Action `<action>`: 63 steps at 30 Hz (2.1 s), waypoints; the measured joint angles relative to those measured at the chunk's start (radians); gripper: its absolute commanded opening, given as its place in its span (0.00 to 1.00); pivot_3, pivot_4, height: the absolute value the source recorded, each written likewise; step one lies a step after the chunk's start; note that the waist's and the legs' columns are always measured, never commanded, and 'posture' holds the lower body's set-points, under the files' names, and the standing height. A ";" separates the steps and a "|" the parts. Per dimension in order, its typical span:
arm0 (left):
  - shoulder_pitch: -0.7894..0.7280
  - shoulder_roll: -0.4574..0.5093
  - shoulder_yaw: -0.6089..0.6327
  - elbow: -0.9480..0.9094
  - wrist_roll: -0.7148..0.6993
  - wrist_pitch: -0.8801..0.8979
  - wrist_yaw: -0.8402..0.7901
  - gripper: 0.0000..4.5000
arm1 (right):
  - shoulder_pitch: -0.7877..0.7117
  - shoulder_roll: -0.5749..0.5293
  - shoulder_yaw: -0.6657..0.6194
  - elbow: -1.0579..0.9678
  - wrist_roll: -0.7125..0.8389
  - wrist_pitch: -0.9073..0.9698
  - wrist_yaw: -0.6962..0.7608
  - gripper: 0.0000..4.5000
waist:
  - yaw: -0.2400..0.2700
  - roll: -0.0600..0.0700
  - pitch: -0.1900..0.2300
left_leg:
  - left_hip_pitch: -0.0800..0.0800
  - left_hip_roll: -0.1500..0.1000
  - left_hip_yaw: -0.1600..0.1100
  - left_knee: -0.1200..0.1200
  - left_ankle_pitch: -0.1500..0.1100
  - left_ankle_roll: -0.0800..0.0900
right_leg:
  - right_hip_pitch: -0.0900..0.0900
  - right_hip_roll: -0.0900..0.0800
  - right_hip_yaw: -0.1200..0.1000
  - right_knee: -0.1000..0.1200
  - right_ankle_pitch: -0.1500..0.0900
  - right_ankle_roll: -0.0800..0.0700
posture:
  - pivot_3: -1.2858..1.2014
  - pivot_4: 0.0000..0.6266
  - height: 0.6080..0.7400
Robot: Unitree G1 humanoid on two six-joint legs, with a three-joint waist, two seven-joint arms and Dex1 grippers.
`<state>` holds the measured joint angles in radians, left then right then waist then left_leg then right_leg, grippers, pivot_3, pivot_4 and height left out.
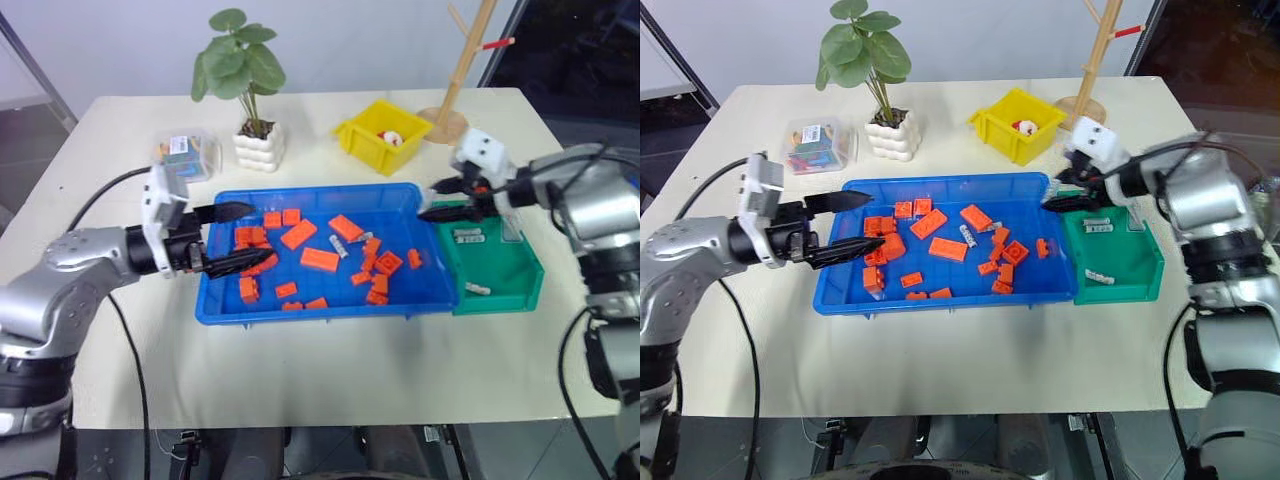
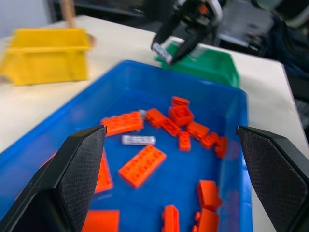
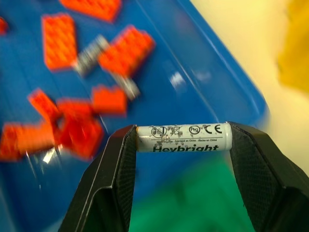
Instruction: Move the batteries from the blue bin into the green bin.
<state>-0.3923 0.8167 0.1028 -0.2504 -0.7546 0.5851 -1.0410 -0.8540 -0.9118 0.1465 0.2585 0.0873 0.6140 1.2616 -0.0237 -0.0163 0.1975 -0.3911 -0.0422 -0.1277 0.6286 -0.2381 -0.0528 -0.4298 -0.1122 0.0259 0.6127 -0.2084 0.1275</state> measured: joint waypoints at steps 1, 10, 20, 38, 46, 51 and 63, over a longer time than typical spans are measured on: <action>-0.008 0.002 -0.014 0.016 0.016 -0.010 -0.017 1.00 | 0.027 -0.028 -0.019 -0.019 0.007 0.014 -0.001 0.50 | -0.001 0.000 0.000 | 0.000 0.000 0.000 0.000 0.000 0.000 | 0.000 0.000 0.000 0.000 0.000 0.000 | 0.52 0.24 1.00; -0.048 0.007 -0.084 0.109 0.123 -0.056 -0.134 1.00 | 0.250 -0.097 -0.123 -0.142 0.055 0.081 -0.066 0.50 | -0.019 0.000 0.000 | 0.000 0.000 0.001 0.001 0.000 0.000 | 0.001 0.000 0.000 0.000 0.000 0.000 | 0.52 0.24 1.00; -0.053 0.007 -0.082 0.128 0.150 -0.056 -0.157 1.00 | 0.274 -0.115 -0.129 -0.142 0.063 0.053 -0.105 0.99 | -0.019 0.000 0.000 | 0.000 0.000 0.000 0.002 0.000 0.000 | 0.001 0.000 0.000 0.000 0.000 0.000 | 0.52 0.24 1.00; 0.061 0.043 0.037 0.028 0.152 -0.021 -0.066 1.00 | 0.046 0.391 -0.036 -0.308 0.256 0.375 -0.332 0.99 | 0.004 0.000 0.000 | -0.002 -0.001 -0.003 0.001 0.000 0.000 | 0.000 0.000 0.000 0.000 0.000 0.000 | 0.52 0.24 1.00; 0.150 0.046 0.124 -0.069 0.107 0.040 0.006 1.00 | 0.160 0.374 0.069 -0.333 0.274 0.378 -0.309 0.99 | -0.003 0.000 0.000 | 0.000 0.000 -0.002 0.001 0.000 0.000 | 0.000 0.000 0.000 0.001 0.000 0.000 | 0.52 0.24 1.00; 0.184 0.043 0.150 -0.106 0.084 0.059 0.046 1.00 | 0.161 0.349 0.121 -0.283 0.248 0.319 -0.287 0.99 | -0.015 0.000 0.000 | 0.000 0.000 -0.002 0.002 0.000 0.000 | 0.001 0.001 0.000 0.001 0.000 0.000 | 0.52 0.24 1.00; 0.194 0.025 0.160 -0.147 0.047 0.064 0.116 1.00 | 0.122 0.396 0.196 -0.091 0.132 0.127 -0.273 0.99 | -0.021 -0.001 0.000 | 0.001 0.001 -0.002 0.002 0.000 0.000 | 0.001 0.002 0.000 0.001 0.000 0.000 | 0.52 0.24 1.00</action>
<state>-0.1983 0.8413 0.2625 -0.3969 -0.7076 0.6496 -0.9246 -0.7317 -0.5153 0.3429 0.1672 0.2197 0.7413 0.9887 -0.0446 -0.0170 0.1971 -0.3904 -0.0410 -0.1298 0.6301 -0.2381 -0.0528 -0.4289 -0.1104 0.0257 0.6139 -0.2082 0.1275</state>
